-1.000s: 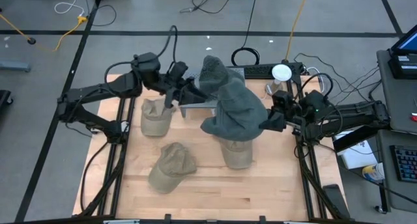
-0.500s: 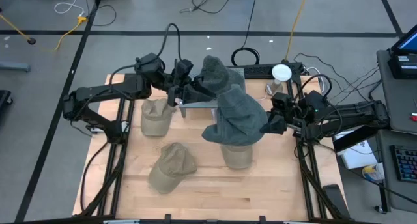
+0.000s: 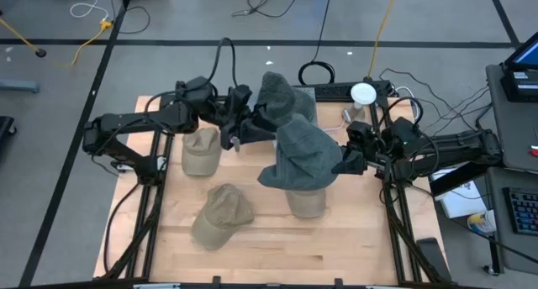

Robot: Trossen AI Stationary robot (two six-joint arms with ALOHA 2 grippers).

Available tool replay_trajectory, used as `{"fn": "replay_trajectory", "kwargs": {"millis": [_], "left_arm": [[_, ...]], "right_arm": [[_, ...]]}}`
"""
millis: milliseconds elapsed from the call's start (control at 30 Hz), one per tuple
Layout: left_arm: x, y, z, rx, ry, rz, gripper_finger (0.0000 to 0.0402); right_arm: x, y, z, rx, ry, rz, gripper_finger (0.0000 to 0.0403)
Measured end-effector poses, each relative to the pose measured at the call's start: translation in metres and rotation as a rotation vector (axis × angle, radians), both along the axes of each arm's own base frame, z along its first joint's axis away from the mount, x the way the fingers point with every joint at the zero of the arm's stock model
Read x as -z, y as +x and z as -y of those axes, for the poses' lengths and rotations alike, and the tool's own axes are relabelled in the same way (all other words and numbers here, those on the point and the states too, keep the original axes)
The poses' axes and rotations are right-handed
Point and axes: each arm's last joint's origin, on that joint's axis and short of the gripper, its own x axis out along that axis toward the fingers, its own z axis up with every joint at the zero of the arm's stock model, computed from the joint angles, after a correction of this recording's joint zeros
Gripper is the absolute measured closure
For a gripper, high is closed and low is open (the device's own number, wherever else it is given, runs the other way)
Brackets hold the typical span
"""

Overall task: Pick & Place hat
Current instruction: Stack the black cap on top of the black caps on the shelf

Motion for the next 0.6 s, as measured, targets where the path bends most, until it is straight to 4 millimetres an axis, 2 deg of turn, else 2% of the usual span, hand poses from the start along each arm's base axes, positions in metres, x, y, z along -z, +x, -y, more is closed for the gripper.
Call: {"fn": "replay_trajectory", "kwargs": {"millis": [400,600], "left_arm": [[0.0,0.001,0.011,0.052,0.039,0.015,0.0218],[0.0,0.002,0.016,0.016,0.034,0.021,0.0226]], "right_arm": [[0.001,0.001,0.0,0.01,-0.01,-0.004,0.0395],[0.007,0.004,0.0,0.011,-0.011,-0.081,0.0394]]}}
